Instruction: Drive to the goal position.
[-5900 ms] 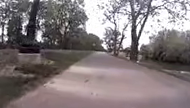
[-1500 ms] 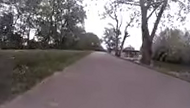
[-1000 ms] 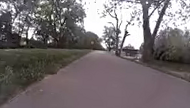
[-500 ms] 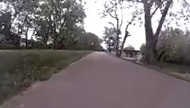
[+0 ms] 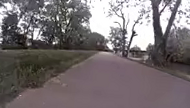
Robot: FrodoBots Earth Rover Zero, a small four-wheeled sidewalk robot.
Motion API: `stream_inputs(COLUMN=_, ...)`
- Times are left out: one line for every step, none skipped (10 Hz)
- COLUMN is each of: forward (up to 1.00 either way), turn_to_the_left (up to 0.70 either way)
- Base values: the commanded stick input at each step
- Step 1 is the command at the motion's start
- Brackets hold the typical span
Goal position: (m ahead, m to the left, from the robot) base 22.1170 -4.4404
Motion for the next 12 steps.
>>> stream_inputs(forward=1.0, turn_to_the_left=0.0)
stream_inputs(forward=1.0, turn_to_the_left=0.0)
stream_inputs(forward=1.0, turn_to_the_left=0.0)
stream_inputs(forward=1.0, turn_to_the_left=0.0)
stream_inputs(forward=1.0, turn_to_the_left=0.0)
stream_inputs(forward=1.0, turn_to_the_left=0.0)
stream_inputs(forward=1.0, turn_to_the_left=0.0)
stream_inputs(forward=1.0, turn_to_the_left=0.0)
stream_inputs(forward=1.0, turn_to_the_left=0.0)
stream_inputs(forward=1.0, turn_to_the_left=0.0)
stream_inputs(forward=1.0, turn_to_the_left=0.0)
stream_inputs(forward=1.0, turn_to_the_left=0.0)
